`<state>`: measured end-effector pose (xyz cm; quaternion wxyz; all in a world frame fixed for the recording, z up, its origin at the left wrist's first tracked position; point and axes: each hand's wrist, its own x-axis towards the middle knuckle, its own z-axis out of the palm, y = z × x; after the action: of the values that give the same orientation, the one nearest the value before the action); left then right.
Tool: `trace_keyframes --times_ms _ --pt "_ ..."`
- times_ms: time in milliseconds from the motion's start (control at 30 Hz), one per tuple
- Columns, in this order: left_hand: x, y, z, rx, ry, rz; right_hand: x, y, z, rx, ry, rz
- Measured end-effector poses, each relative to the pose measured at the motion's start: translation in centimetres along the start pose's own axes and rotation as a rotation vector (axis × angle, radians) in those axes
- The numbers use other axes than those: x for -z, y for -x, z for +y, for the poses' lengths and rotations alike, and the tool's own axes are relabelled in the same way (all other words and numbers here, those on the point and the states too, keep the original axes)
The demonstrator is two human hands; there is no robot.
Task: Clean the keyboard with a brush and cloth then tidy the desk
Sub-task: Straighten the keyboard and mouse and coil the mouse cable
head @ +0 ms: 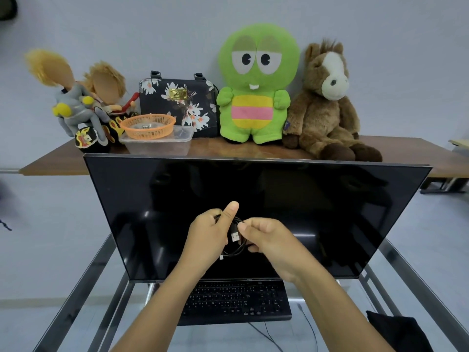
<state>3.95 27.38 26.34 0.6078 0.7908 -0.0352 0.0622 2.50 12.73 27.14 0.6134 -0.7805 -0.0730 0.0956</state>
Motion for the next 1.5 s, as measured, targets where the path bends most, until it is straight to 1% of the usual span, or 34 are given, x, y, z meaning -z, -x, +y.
trace_keyframes --times_ms 67,133,233,333,433,567,633,700,733,867,933,1000,1033,1067,1167,1233,1300,1367,1433,1500 --pt "-0.1 0.1 -0.2 0.006 0.021 -0.002 0.0 0.0 0.1 -0.077 -0.197 -0.085" --pt "-0.2 0.2 -0.4 0.007 0.049 0.019 0.0 0.0 0.3 -0.107 -0.348 -0.108" --pt "-0.4 0.2 -0.8 -0.06 0.063 0.009 -0.1 -0.2 0.5 -0.107 -0.453 -0.083" --pt "-0.2 0.2 -0.9 -0.147 0.006 -0.103 0.2 -0.3 0.4 -0.105 -0.533 -0.015" --pt "0.2 0.0 -1.2 -0.177 -0.068 -0.241 0.6 -0.4 0.4 -0.114 -0.565 0.016" --pt "0.2 0.1 -1.6 -0.257 -0.213 -0.269 0.8 -0.2 0.4 -0.171 -0.575 0.004" --pt "-0.2 0.5 -1.6 -0.326 -0.328 -0.234 1.0 -0.1 0.1 -0.178 -0.551 0.006" --pt "-0.6 0.8 -1.5 -0.388 -0.391 -0.143 1.3 -0.1 0.0 -0.148 -0.485 0.031" --pt "-0.8 0.9 -1.4 -0.385 -0.394 -0.088 1.4 -0.1 0.1 -0.126 -0.462 0.039" --pt "-1.3 0.8 -1.6 -0.355 -0.43 0.079 0.9 0.7 0.7 -0.013 -0.437 0.026" --pt "-1.7 0.9 -1.6 -0.319 -0.388 0.13 0.4 1.3 0.9 0.03 -0.235 0.042" --pt "-2.0 0.9 -1.6 -0.244 -0.262 0.182 -0.1 1.6 1.6 0.014 0.002 0.149" --pt "-2.2 1.0 -1.7 -0.219 -0.208 0.202 -0.2 1.6 1.9 0.004 0.073 0.209" --pt "-2.4 1.2 -1.7 -0.2 -0.164 0.219 -0.3 1.8 1.9 0.006 0.091 0.23" --pt "-2.9 1.6 -1.8 -0.141 -0.036 0.284 -0.6 1.9 1.7 0.003 -0.015 0.157" --pt "-3.2 1.7 -2.0 -0.057 0.049 0.303 -0.6 1.9 1.5 0.012 -0.051 0.149" --pt "-3.2 1.7 -2.2 0.096 0.202 0.241 0.1 1.7 1.7 0.027 -0.039 0.174" --pt "-3.2 1.8 -2.6 0.233 0.325 0.125 1.0 1.7 2.1 0.022 0.021 0.212" --pt "-3.3 2.0 -2.8 0.288 0.362 0.006 1.8 1.8 3.0 0.013 0.073 0.262" --pt "-3.7 2.2 -3.1 0.302 0.363 -0.091 2.2 2.1 4.2 0.012 0.084 0.342"
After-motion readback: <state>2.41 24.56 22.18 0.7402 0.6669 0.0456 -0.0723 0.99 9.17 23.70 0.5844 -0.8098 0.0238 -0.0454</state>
